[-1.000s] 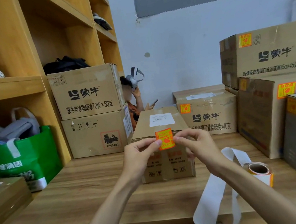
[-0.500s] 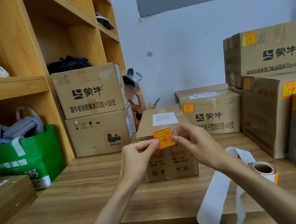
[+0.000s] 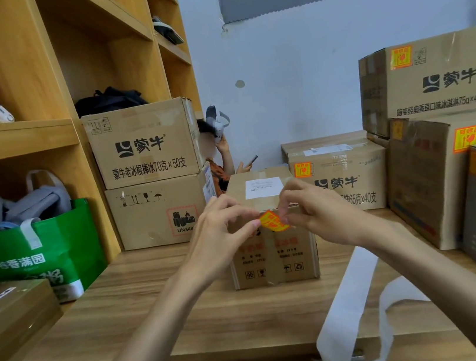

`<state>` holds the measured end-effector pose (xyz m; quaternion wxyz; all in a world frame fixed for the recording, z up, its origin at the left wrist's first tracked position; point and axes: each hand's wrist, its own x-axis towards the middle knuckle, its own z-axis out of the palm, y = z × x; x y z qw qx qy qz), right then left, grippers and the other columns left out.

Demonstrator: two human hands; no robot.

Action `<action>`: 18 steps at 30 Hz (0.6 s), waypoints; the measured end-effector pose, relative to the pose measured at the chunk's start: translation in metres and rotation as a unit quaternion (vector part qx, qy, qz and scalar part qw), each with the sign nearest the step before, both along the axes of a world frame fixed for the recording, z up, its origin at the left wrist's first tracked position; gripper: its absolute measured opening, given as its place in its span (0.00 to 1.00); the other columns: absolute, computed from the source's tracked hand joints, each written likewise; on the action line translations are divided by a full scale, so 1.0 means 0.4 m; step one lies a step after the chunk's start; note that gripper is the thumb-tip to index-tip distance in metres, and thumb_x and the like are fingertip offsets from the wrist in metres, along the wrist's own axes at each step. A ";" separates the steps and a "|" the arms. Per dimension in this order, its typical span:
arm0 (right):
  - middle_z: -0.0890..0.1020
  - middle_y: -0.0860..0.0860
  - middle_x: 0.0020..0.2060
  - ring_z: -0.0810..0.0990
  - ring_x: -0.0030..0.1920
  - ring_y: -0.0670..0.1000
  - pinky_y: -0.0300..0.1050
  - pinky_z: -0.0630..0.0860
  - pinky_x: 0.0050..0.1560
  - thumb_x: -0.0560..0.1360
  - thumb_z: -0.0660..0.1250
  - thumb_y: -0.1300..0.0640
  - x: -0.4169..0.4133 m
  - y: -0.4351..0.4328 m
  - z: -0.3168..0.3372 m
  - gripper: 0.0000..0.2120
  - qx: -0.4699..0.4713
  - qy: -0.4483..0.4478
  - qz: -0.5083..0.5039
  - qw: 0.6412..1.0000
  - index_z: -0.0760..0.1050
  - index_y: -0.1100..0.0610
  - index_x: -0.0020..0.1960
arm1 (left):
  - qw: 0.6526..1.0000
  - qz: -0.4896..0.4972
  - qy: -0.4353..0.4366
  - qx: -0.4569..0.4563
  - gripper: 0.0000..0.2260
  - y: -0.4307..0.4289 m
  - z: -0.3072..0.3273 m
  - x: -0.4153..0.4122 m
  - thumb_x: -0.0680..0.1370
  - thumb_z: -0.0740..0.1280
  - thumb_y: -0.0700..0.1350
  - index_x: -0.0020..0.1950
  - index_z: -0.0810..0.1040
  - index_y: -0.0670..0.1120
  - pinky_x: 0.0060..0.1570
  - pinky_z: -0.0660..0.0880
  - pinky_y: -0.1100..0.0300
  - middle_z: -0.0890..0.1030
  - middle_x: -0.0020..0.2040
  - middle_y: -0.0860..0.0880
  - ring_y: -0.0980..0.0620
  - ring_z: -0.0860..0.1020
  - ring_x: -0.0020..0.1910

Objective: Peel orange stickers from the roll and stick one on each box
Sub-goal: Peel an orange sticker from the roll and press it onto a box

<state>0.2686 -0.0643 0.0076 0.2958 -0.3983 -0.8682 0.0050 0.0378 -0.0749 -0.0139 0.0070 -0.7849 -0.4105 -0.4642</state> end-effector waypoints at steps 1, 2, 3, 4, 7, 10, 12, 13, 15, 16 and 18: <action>0.73 0.42 0.51 0.72 0.40 0.39 0.50 0.73 0.45 0.79 0.66 0.55 -0.003 0.000 0.003 0.03 0.001 -0.008 -0.003 1.000 0.76 0.48 0.48 | 1.000 0.000 0.005 0.002 0.05 0.001 0.001 -0.001 0.75 0.75 0.49 0.50 0.87 0.52 0.45 0.65 0.71 0.76 0.44 0.59 0.57 0.72 0.47; 0.73 0.42 0.52 0.72 0.39 0.40 0.50 0.74 0.46 0.79 0.66 0.55 -0.006 -0.001 0.007 0.03 0.001 -0.011 -0.004 1.000 0.76 0.48 0.47 | 1.000 -0.002 0.007 0.002 0.04 0.002 0.001 -0.001 0.75 0.75 0.49 0.48 0.87 0.52 0.45 0.65 0.71 0.77 0.43 0.59 0.58 0.72 0.47; 0.73 0.42 0.52 0.72 0.39 0.40 0.50 0.74 0.46 0.79 0.66 0.55 -0.009 -0.001 0.009 0.04 0.002 -0.008 -0.002 1.000 0.76 0.48 0.47 | 1.000 -0.003 0.005 -0.001 0.02 0.001 -0.001 -0.002 0.75 0.76 0.48 0.47 0.86 0.52 0.44 0.65 0.70 0.77 0.43 0.59 0.58 0.72 0.46; 0.73 0.42 0.51 0.73 0.39 0.39 0.49 0.73 0.45 0.79 0.67 0.55 -0.012 0.000 0.009 0.03 0.005 0.004 0.003 1.000 0.77 0.47 0.47 | 1.000 -0.005 -0.003 -0.010 0.01 0.001 -0.001 -0.002 0.75 0.76 0.48 0.45 0.86 0.52 0.44 0.66 0.70 0.78 0.43 0.57 0.57 0.72 0.46; 0.77 0.42 0.50 0.74 0.37 0.37 0.45 0.69 0.41 0.78 0.69 0.51 -0.019 0.006 -0.002 0.01 0.006 0.096 0.013 0.995 0.78 0.47 0.48 | 0.995 -0.029 -0.080 -0.061 0.03 0.006 -0.007 -0.007 0.75 0.76 0.45 0.43 0.86 0.53 0.42 0.68 0.67 0.79 0.42 0.54 0.57 0.72 0.43; 0.80 0.41 0.51 0.78 0.41 0.40 0.45 0.74 0.45 0.76 0.70 0.48 -0.030 0.012 -0.031 0.06 -0.034 0.193 0.015 0.981 0.77 0.45 0.53 | 0.982 -0.048 -0.155 -0.098 0.07 0.014 -0.012 -0.016 0.74 0.77 0.43 0.40 0.86 0.55 0.40 0.68 0.64 0.81 0.42 0.51 0.58 0.72 0.37; 0.82 0.42 0.50 0.81 0.46 0.41 0.45 0.74 0.47 0.76 0.71 0.48 -0.038 0.012 -0.052 0.07 -0.067 0.237 0.018 0.969 0.78 0.46 0.53 | 0.973 -0.056 -0.188 -0.124 0.07 0.018 -0.018 -0.024 0.74 0.77 0.42 0.39 0.86 0.54 0.41 0.70 0.61 0.83 0.42 0.50 0.58 0.73 0.37; 0.83 0.43 0.48 0.81 0.46 0.40 0.44 0.75 0.46 0.76 0.71 0.49 -0.043 0.011 -0.059 0.05 -0.083 0.256 0.022 0.963 0.79 0.47 0.51 | 0.968 -0.058 -0.202 -0.139 0.07 0.020 -0.021 -0.030 0.74 0.77 0.42 0.39 0.87 0.53 0.42 0.72 0.58 0.83 0.42 0.50 0.56 0.75 0.38; 0.85 0.46 0.45 0.81 0.40 0.41 0.47 0.78 0.40 0.76 0.72 0.52 -0.056 0.008 -0.070 0.02 -0.119 0.297 0.031 0.947 0.82 0.48 0.48 | 0.957 -0.061 -0.230 -0.166 0.05 0.024 -0.027 -0.041 0.74 0.77 0.42 0.40 0.88 0.52 0.49 0.77 0.52 0.85 0.43 0.51 0.48 0.80 0.43; 0.85 0.49 0.43 0.79 0.33 0.42 0.47 0.77 0.35 0.76 0.72 0.53 -0.063 0.004 -0.074 0.01 -0.141 0.320 0.033 0.936 0.82 0.49 0.47 | 0.952 -0.062 -0.243 -0.176 0.05 0.027 -0.029 -0.045 0.74 0.77 0.42 0.41 0.88 0.52 0.53 0.78 0.50 0.85 0.44 0.50 0.45 0.81 0.46; 0.85 0.56 0.42 0.72 0.25 0.46 0.47 0.73 0.30 0.77 0.71 0.56 -0.078 0.000 -0.080 0.02 -0.190 0.367 0.041 0.910 0.82 0.54 0.45 | 0.944 -0.061 -0.261 -0.192 0.03 0.030 -0.034 -0.053 0.74 0.77 0.42 0.43 0.88 0.49 0.57 0.79 0.50 0.85 0.45 0.49 0.44 0.82 0.51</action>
